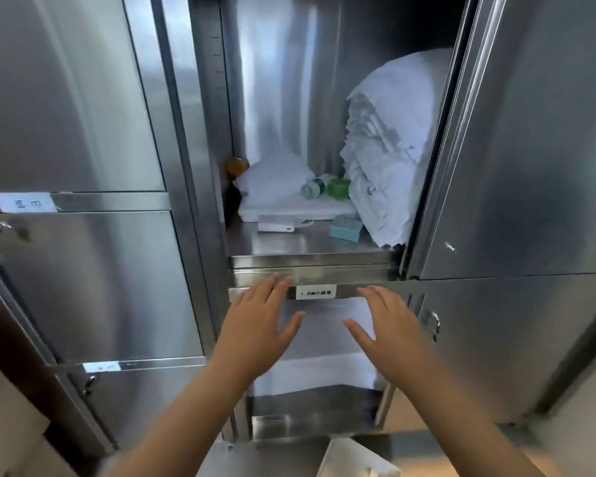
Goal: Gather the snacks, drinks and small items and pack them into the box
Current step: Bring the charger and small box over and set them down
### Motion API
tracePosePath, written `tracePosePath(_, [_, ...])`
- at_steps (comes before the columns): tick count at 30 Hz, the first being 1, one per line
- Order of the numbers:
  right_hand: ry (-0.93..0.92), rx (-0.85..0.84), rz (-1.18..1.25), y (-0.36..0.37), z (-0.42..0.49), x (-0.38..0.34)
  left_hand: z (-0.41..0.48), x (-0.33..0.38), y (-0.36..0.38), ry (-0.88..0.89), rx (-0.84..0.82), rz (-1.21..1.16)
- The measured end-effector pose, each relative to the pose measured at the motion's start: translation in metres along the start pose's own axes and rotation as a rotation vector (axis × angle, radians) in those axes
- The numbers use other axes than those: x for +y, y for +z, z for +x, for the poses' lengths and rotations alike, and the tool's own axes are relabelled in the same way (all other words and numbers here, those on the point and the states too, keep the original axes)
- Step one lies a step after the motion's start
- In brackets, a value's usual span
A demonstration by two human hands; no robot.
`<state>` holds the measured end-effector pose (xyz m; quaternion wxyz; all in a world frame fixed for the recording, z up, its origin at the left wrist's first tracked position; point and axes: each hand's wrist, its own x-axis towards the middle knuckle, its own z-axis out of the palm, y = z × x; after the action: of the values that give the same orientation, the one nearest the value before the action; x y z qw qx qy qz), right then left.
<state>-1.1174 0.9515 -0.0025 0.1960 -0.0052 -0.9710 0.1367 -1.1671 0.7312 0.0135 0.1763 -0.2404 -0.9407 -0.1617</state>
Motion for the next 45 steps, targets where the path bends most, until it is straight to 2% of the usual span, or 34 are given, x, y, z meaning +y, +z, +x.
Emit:
tracePosePath(10, [-0.072,-0.079,-0.035,0.028,0.156,0.114,0.157,-0.013,0.094,-0.093,-0.03,0.052])
tracePosePath(19, [-0.064,-0.197,-0.036,0.103,0.283,0.14,0.273,-0.076,0.149,-0.089,-0.046,0.11])
tracePosePath(26, [0.001,-0.176,-0.031,0.149,0.373,0.146,0.356,-0.138,0.2,-0.074,-0.143,0.204])
tracePosePath(30, [0.011,-0.208,-0.083,0.17,0.393,0.157,0.373,-0.155,0.226,-0.066,-0.218,0.219])
tracePosePath(34, [0.007,-0.187,-0.136,0.179,0.395,0.162,0.376,-0.156,0.237,-0.051,-0.202,0.188])
tracePosePath(39, [-0.001,-0.155,-0.125,0.181,0.392,0.163,0.387,-0.159,0.235,-0.038,-0.189,0.273])
tracePosePath(45, [-0.097,-0.176,-0.137,0.173,0.382,0.161,0.384,-0.146,0.226,-0.133,-0.275,0.271])
